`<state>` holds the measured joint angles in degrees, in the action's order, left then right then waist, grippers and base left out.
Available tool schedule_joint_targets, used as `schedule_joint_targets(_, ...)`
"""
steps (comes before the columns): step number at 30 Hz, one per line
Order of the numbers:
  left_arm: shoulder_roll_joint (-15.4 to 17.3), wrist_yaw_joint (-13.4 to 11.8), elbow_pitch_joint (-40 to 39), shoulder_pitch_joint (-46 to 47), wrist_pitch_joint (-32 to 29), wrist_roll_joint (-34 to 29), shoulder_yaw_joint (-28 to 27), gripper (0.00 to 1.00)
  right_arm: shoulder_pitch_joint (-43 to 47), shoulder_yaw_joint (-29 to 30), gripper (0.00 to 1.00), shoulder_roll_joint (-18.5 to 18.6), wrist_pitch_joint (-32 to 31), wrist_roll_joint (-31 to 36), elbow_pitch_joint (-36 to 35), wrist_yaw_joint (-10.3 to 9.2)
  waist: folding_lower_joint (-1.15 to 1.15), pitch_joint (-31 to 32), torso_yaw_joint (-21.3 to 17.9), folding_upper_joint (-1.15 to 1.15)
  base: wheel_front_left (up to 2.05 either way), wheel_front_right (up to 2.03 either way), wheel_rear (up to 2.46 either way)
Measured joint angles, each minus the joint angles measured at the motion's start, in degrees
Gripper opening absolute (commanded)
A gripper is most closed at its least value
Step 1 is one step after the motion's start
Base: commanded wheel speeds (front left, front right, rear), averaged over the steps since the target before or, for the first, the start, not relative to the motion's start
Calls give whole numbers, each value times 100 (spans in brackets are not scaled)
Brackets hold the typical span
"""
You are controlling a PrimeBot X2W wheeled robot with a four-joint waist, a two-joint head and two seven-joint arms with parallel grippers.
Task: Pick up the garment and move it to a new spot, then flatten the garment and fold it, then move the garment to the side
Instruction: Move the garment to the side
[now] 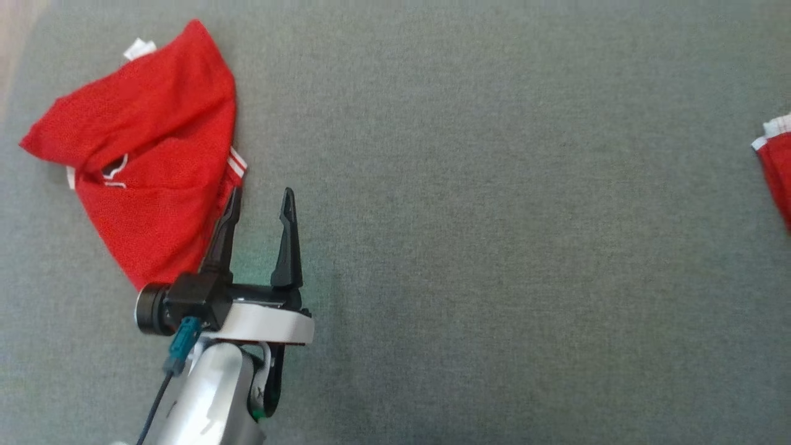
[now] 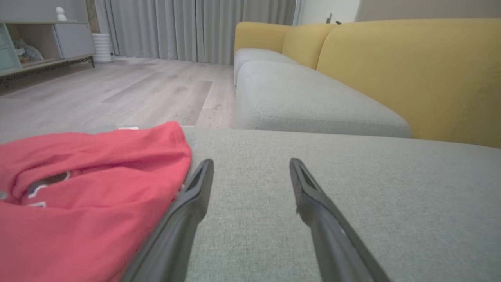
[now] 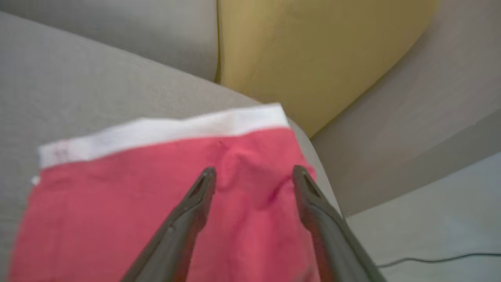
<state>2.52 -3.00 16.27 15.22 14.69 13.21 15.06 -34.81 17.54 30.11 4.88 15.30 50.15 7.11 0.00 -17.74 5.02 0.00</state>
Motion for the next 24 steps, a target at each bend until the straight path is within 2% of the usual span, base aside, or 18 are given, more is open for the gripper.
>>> schedule_joint_targets(3, 0, -1, 11, -48, 0, 0, -31, 100, 19, 13, 100, -310, 171, 0, -263, 0, -1, 220, -19, 0, 0, 0, 0)
schedule_joint_targets(7, 0, -3, 20, -280, 0, 0, -91, 100, 108, -82, 100, -937, 401, -167, -794, 0, -1, 596, -53, 0, 0, 0, 0)
schedule_joint_targets(15, 8, -10, 22, -892, 0, -1, -247, 100, 957, -572, 100, -2327, 421, -951, -2472, 0, -2, 1374, -161, 0, 0, 0, 0)
schedule_joint_targets(19, 10, -10, 11, -1077, 0, -2, -253, 100, 1692, -931, 100, -2614, 600, -1441, -3031, 0, -2, 1657, -215, 0, 0, 0, 0)
schedule_joint_targets(24, 12, -1, 9, -1324, 0, -20, -225, 100, 2464, -1048, 100, -2724, 809, -1980, -3101, -1, -2, 1853, -247, 0, 0, 0, 0)
